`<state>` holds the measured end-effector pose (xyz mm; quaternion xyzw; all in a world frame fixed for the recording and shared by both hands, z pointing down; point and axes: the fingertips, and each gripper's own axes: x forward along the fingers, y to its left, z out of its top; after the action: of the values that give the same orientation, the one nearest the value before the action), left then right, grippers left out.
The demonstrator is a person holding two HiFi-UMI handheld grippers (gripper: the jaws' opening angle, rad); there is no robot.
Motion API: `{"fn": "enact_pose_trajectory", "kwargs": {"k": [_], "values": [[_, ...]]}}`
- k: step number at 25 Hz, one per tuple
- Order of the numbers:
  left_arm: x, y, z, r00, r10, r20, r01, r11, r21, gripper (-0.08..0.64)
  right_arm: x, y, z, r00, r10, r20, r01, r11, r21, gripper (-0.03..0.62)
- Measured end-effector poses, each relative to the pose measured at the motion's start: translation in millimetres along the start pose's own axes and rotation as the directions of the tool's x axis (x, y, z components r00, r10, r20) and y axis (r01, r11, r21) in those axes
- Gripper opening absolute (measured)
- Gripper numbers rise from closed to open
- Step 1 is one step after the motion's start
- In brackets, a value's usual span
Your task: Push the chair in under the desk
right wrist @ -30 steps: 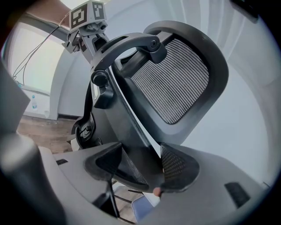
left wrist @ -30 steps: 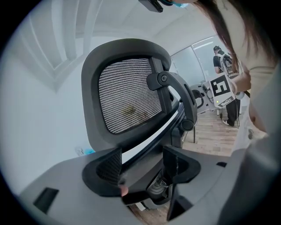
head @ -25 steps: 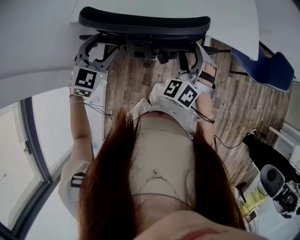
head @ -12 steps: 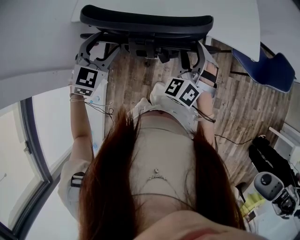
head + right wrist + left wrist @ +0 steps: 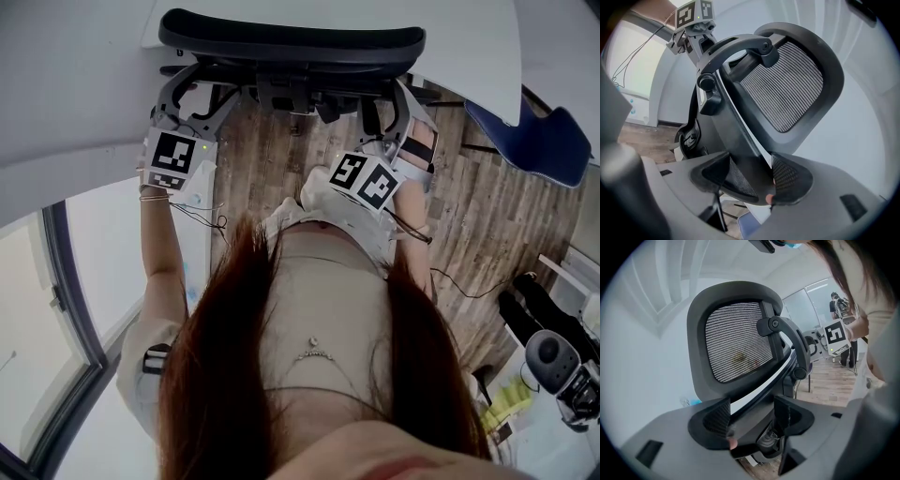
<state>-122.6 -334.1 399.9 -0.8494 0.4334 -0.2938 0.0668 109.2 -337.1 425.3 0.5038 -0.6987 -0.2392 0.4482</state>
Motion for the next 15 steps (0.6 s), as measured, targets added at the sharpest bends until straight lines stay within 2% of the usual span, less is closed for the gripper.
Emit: {"fn": "enact_pose_trajectory", "kwargs": {"k": [15], "values": [[3.5,9.1,0.4,1.000,-0.009,0.001,0.009,1.000,0.003,0.288,6.2,-1.7,5.7,1.000,-0.009,0.009,0.009,1.000,-0.001,0.281]]}}
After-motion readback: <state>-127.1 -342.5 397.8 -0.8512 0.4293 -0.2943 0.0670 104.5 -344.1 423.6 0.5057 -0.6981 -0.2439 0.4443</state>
